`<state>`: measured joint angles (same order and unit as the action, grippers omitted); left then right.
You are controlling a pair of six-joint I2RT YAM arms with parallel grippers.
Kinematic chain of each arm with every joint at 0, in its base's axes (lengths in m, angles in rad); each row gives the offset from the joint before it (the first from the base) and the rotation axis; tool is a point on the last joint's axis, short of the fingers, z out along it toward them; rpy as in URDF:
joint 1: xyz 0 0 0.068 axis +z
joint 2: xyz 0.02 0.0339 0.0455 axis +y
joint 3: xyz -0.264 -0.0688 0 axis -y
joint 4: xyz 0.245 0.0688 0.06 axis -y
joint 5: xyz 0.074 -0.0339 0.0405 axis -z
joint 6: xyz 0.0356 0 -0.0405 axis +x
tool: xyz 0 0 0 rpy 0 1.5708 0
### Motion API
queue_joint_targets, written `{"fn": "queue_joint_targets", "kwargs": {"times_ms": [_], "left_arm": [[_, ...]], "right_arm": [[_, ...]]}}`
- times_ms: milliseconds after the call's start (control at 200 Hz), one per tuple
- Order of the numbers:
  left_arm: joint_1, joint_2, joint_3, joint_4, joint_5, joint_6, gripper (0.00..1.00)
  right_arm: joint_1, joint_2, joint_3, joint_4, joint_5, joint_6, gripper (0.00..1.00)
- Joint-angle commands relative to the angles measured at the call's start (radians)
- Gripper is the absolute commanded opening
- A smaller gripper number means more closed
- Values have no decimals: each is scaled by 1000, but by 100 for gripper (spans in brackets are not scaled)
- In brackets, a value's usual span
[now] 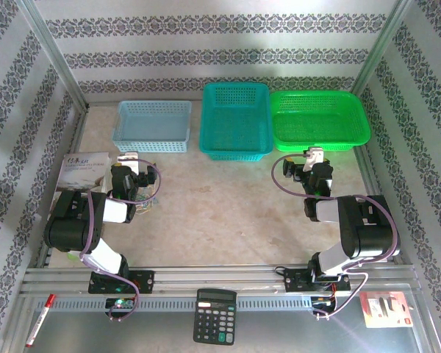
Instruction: Untangle the cables
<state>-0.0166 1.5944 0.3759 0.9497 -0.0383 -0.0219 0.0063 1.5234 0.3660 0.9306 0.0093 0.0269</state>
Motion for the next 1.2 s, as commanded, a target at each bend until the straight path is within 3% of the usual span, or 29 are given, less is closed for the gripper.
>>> {"fn": "queue_joint_targets", "kwargs": {"times_ms": [0, 335, 450, 620, 739, 899, 1024, 1194], "left_arm": [[12, 0, 4, 14, -14, 11, 100], [12, -5, -1, 24, -26, 5, 100], [12, -85, -11, -20, -53, -3, 100], [12, -238, 53, -255, -110, -20, 100], [12, -357, 134, -441, -147, -67, 100], [12, -493, 320, -849, -137, -210, 100], [12, -559, 394, -1108, -116, -338, 100], [12, -587, 345, -1232, -80, -465, 100]], "right_arm": [[-5, 5, 13, 8, -14, 12, 98], [-18, -1, 8, 13, -44, 23, 98], [-22, -109, 6, -68, -27, 28, 98], [-23, -284, -9, -181, 45, 70, 98], [-26, -426, 26, -375, 76, 160, 98], [-53, -576, 63, -583, 75, 502, 98], [-92, -731, -16, -493, -17, 687, 98], [-29, -723, 111, -695, -315, 633, 98]]}}
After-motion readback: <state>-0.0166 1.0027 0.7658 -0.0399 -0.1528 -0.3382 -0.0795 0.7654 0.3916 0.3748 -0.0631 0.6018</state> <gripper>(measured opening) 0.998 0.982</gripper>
